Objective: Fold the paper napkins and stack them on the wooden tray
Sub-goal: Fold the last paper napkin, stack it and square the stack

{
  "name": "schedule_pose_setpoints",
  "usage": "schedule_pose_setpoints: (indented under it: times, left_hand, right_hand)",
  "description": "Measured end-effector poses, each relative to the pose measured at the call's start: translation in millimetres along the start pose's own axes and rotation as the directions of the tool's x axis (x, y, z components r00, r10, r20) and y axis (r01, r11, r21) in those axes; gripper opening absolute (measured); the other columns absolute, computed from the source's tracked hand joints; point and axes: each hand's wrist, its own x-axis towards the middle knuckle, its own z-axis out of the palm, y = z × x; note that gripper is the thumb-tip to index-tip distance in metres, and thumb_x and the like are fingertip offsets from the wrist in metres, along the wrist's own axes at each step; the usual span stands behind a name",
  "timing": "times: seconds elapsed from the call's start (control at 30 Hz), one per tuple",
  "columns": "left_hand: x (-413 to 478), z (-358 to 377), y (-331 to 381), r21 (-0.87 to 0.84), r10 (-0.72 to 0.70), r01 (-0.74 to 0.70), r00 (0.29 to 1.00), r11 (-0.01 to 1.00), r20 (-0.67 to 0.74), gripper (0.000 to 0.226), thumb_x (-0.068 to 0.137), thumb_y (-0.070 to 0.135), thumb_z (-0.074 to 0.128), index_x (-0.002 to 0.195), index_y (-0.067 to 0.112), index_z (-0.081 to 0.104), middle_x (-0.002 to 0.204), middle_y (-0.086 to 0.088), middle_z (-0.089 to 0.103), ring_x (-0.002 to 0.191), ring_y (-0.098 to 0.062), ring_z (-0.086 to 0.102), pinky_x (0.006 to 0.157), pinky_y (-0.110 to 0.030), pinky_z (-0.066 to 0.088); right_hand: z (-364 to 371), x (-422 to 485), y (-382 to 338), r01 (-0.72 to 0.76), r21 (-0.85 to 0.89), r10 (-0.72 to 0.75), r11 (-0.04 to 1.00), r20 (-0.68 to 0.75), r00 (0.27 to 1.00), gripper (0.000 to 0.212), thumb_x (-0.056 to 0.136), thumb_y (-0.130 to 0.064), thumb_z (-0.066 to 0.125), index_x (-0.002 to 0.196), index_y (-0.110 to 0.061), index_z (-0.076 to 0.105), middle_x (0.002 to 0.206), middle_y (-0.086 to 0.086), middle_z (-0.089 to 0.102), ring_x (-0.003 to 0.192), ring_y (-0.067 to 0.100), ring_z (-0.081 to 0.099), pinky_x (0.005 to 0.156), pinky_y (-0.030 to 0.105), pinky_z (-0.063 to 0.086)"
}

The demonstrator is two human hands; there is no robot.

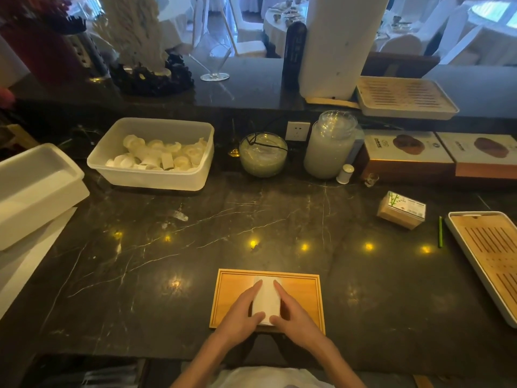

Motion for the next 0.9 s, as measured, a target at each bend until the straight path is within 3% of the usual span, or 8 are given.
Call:
schedule_pose_setpoints:
  times: [0.3, 0.4, 0.5, 0.6, 0.67, 0.73, 0.8, 0.9]
  left_hand:
    - [1.1, -10.1, 0.5, -0.002, -0.006, 0.006, 0.995, 1.000, 0.098, 0.081, 0.098, 0.019, 0.063, 0.159, 0.029, 0.010, 0.161, -0.004, 0.023, 0.145, -0.023, 0.030, 0.119, -0.043, 0.036]
    - [1.0, -11.2, 4.2, -0.051, 0.010, -0.005, 0.995, 0.999, 0.099, 0.086, 0.097, 0.019, 0.064, 0.159, 0.028, 0.005, 0.163, -0.003, 0.021, 0.147, -0.023, 0.027, 0.120, -0.045, 0.034]
    - [-1.6, -14.4, 5.5, -0.273, -0.020, 0.035, 0.998, 0.961, 0.059, 0.084, 0.100, 0.017, 0.059, 0.160, 0.027, 0.000, 0.166, -0.001, 0.018, 0.148, -0.017, 0.026, 0.117, -0.035, 0.032]
    - [-6.3, -14.7, 6.4, -0.443, -0.149, 0.155, 0.988, 0.883, 0.050, 0.075, 0.105, 0.026, 0.049, 0.160, 0.027, -0.001, 0.168, 0.000, 0.010, 0.154, -0.021, 0.016, 0.120, -0.036, 0.023]
    - [-9.0, -11.9, 8.2, -0.518, -0.187, 0.200, 0.979, 0.832, 0.077, 0.069, 0.107, 0.028, 0.044, 0.160, 0.023, 0.000, 0.169, -0.001, 0.009, 0.154, -0.024, 0.016, 0.125, -0.043, 0.018]
    - [-11.2, -6.7, 12.2, -0.592, -0.151, 0.193, 0.981, 0.783, 0.121, 0.058, 0.108, 0.023, 0.039, 0.159, 0.017, 0.011, 0.165, -0.007, 0.026, 0.149, -0.025, 0.031, 0.124, -0.048, 0.025]
    - [-13.7, -2.6, 16.8, -0.595, -0.106, 0.176, 0.983, 0.784, 0.152, 0.046, 0.109, 0.021, 0.036, 0.154, 0.020, 0.028, 0.150, -0.002, 0.048, 0.137, -0.021, 0.048, 0.119, -0.047, 0.035]
    - [-15.2, -5.5, 16.5, -0.558, -0.127, 0.162, 0.987, 0.814, 0.102, 0.045, 0.109, 0.025, 0.037, 0.153, 0.020, 0.032, 0.143, 0.008, 0.049, 0.131, -0.014, 0.048, 0.110, -0.033, 0.043]
  right_hand:
    - [-5.6, -3.2, -0.4, 0.017, -0.012, -0.017, 1.000, 0.038, 0.999, 0.088, 0.095, -0.019, 0.067, 0.159, -0.034, 0.009, 0.162, 0.001, 0.023, 0.147, 0.025, 0.028, 0.116, 0.045, 0.039]
    - [-8.1, -3.2, 0.4, 0.048, 0.034, -0.050, 0.998, 0.051, 0.997, 0.085, 0.097, -0.023, 0.065, 0.159, -0.034, 0.007, 0.164, -0.001, 0.022, 0.147, 0.023, 0.029, 0.114, 0.039, 0.041]
    - [-11.7, -2.2, -0.5, 0.021, 0.215, -0.023, 0.976, 0.009, 1.000, 0.079, 0.100, -0.041, 0.054, 0.157, -0.037, 0.000, 0.165, -0.006, 0.020, 0.143, 0.011, 0.030, 0.104, 0.023, 0.044]
    - [-11.5, -0.1, 0.4, -0.119, 0.484, 0.117, 0.867, 0.036, 0.993, 0.082, 0.091, -0.064, 0.040, 0.158, -0.036, 0.003, 0.164, -0.007, 0.025, 0.147, 0.015, 0.032, 0.117, 0.036, 0.034]
    - [-8.3, 1.6, 3.4, -0.170, 0.609, 0.130, 0.774, 0.108, 0.986, 0.076, 0.093, -0.066, 0.032, 0.157, -0.030, 0.014, 0.136, -0.020, 0.057, 0.122, -0.004, 0.057, 0.103, 0.023, 0.047]
    - [-4.2, 3.2, 4.2, -0.180, 0.698, 0.121, 0.693, 0.134, 0.984, 0.071, 0.098, -0.063, 0.027, 0.157, -0.026, 0.015, 0.117, -0.029, 0.060, 0.102, -0.010, 0.063, 0.084, 0.015, 0.051]
    - [-2.2, 2.2, -1.5, -0.191, 0.747, 0.123, 0.637, 0.146, 0.982, 0.071, 0.099, -0.063, 0.025, 0.159, -0.028, 0.009, 0.141, -0.018, 0.049, 0.118, 0.000, 0.055, 0.093, 0.020, 0.048]
    - [-6.1, 1.1, -1.3, -0.195, 0.725, 0.170, 0.661, 0.108, 0.979, 0.069, 0.102, -0.060, 0.026, 0.158, -0.023, 0.015, 0.159, -0.002, 0.032, 0.145, 0.022, 0.035, 0.114, 0.038, 0.033]
